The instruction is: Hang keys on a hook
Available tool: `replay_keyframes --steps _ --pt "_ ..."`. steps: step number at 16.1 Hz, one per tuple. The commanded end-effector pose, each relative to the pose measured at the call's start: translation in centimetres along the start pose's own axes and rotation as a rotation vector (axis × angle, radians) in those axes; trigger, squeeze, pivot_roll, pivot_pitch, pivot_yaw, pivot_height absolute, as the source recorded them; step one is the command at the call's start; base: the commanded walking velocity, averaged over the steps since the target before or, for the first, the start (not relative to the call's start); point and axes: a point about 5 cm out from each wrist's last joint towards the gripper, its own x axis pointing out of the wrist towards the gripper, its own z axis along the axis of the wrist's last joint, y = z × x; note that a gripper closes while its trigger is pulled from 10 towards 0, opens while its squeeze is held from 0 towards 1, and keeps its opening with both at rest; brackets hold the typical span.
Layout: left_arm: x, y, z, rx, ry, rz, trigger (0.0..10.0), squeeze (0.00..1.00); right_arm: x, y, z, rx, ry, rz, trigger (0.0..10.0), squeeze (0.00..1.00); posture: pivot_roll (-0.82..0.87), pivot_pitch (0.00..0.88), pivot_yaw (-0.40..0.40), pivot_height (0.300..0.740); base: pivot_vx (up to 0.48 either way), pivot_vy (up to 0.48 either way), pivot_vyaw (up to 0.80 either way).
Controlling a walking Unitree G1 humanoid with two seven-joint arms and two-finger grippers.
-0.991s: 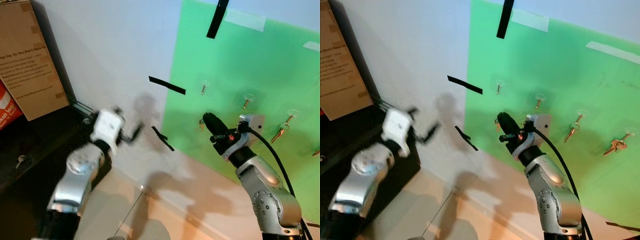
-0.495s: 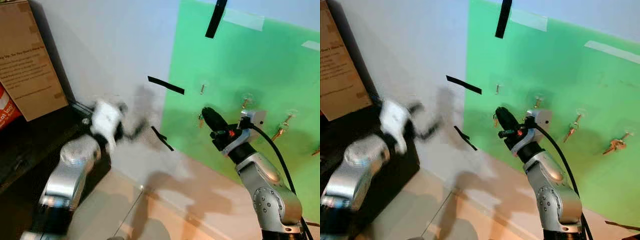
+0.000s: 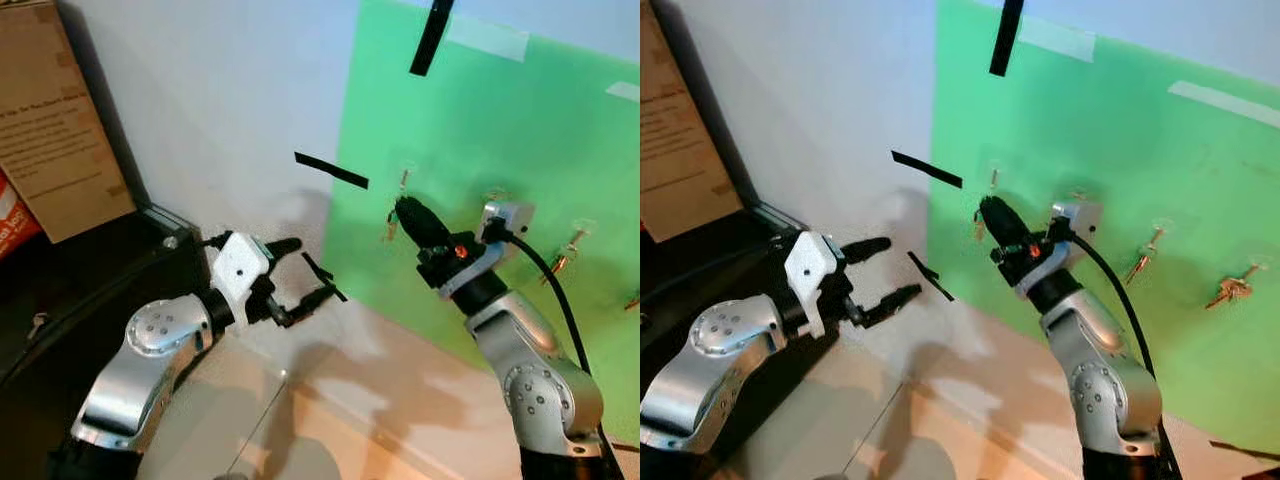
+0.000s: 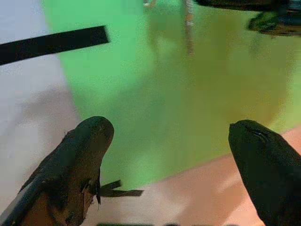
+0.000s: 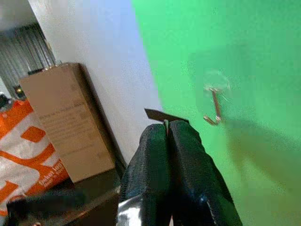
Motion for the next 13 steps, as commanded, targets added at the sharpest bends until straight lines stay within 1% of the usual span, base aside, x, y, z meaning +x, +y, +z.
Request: replay_keyframes --steps 1,5,8,13 --pt "0.02 -0.21 0.25 0.002 -0.003 -0.016 10.0 0.11 0.22 0.24 0.64 0.002 -0.017 0.014 10.0 0.00 0.04 0.000 -0.074 0.740 0.000 0.000 0.00" --pt "-0.15 -0.19 0.14 0.009 0.016 -0.020 10.0 0.11 0.50 0.98 0.37 0.019 0.004 0.064 10.0 0.00 0.05 0.000 -0.073 0.740 0.000 0.000 0.00" --pt "-0.10 -0.22 0.20 0.013 0.018 -0.025 10.0 0.11 0.93 0.32 0.68 0.037 -0.032 -0.008 10.0 0.00 0.05 0.000 -0.075 0.740 0.000 0.000 0.00" --pt "0.00 -0.25 0.27 0.014 0.016 -0.027 10.0 0.11 1.12 0.32 0.40 0.047 -0.015 -0.003 10.0 0.00 0.05 0.000 -0.078 0.740 0.000 0.000 0.00"
